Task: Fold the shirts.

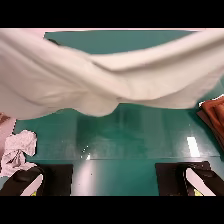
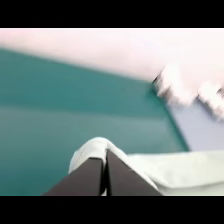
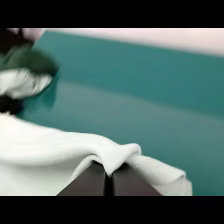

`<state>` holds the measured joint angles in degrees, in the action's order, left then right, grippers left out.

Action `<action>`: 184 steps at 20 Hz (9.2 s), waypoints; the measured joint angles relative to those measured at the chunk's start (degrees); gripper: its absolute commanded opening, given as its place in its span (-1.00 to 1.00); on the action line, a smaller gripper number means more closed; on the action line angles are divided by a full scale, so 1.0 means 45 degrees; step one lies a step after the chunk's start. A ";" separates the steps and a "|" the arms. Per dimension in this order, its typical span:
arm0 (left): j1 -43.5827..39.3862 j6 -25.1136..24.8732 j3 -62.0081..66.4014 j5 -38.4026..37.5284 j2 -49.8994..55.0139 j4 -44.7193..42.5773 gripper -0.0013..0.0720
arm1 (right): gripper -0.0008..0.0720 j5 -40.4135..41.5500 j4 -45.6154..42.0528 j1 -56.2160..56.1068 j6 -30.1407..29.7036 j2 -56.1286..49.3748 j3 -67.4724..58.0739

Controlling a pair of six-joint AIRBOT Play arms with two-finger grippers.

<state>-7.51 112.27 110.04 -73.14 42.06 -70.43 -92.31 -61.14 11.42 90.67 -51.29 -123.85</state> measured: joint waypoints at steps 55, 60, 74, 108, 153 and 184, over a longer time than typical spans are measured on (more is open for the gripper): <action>0.3283 -0.7601 -1.0788 0.2336 0.7830 0.1938 0.73 | 0.52 0.3444 0.2477 0.4012 -0.3580 0.0136 1.7228; 0.3832 -0.9024 -1.0943 0.1734 0.9126 0.3657 0.73 | 0.52 0.3487 0.2108 0.4104 -0.3623 0.0690 1.7821; 0.2861 -0.9884 -1.1021 0.2098 1.0622 0.3895 -0.49 | 0.84 0.3628 0.0612 0.4124 -0.3667 -0.0597 1.7947; 0.2599 -0.6343 -1.0754 0.0024 0.2953 0.7130 -0.90 | -0.93 0.3565 0.2914 0.2351 -0.4396 0.1316 1.5251; 0.2871 -0.1889 -0.3147 -0.1899 0.2181 0.4745 -0.90 | -0.93 -0.1904 -1.4003 -1.1560 0.3997 -0.0860 0.2599; 0.1875 -0.7519 -0.7169 1.0826 1.0574 0.7922 -0.90 | -0.92 0.8835 0.1472 -0.1438 -0.3521 -1.0316 0.6081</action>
<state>0.93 78.43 77.78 -24.43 89.65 -34.79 -52.56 -54.52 4.95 74.83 -97.71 -96.49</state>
